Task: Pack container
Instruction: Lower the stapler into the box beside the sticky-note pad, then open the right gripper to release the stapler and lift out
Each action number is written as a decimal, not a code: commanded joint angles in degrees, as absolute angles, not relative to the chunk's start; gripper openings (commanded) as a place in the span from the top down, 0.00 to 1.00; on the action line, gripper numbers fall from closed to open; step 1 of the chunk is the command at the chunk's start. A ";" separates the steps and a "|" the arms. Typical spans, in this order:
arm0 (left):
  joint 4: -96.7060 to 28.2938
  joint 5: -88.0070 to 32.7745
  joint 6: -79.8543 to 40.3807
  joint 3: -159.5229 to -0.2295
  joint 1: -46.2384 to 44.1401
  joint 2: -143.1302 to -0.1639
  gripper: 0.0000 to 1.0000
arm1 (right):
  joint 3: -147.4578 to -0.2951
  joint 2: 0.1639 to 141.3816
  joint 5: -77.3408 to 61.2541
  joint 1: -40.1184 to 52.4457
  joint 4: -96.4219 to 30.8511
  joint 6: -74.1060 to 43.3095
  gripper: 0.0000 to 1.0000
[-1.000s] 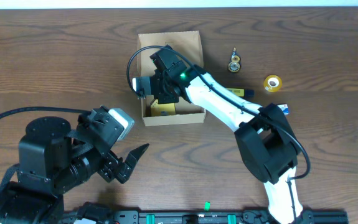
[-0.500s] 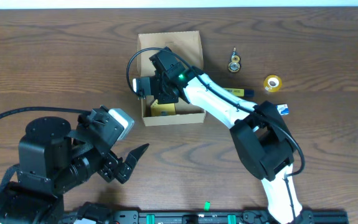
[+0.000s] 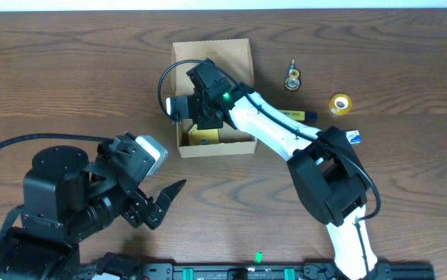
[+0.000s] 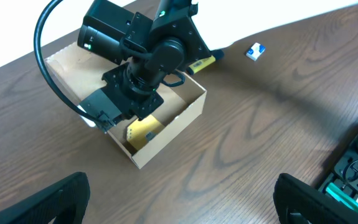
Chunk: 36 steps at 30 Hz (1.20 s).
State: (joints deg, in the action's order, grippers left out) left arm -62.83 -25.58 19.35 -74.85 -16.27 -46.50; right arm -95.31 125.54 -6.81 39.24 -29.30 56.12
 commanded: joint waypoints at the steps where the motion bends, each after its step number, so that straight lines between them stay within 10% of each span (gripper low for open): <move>1: -62.85 -26.41 19.73 -75.92 -16.14 -46.48 0.05 | -96.20 125.82 -6.87 40.01 -29.15 55.70 0.72; 26: -62.85 -26.44 19.73 -75.92 -16.14 -46.48 0.05 | -96.20 125.82 -6.87 40.07 -29.15 54.35 0.57; 32: -62.85 -26.44 19.73 -75.92 -16.14 -46.48 0.05 | -96.23 124.77 -6.87 40.38 -31.97 47.70 0.82; 36: -62.85 -26.41 19.73 -75.92 -16.14 -46.48 0.05 | -96.23 122.15 -6.87 40.66 -35.88 43.53 0.81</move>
State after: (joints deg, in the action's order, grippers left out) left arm -62.81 -25.58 19.35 -74.85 -16.27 -46.50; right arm -95.46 125.47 -6.52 39.86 -34.74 48.14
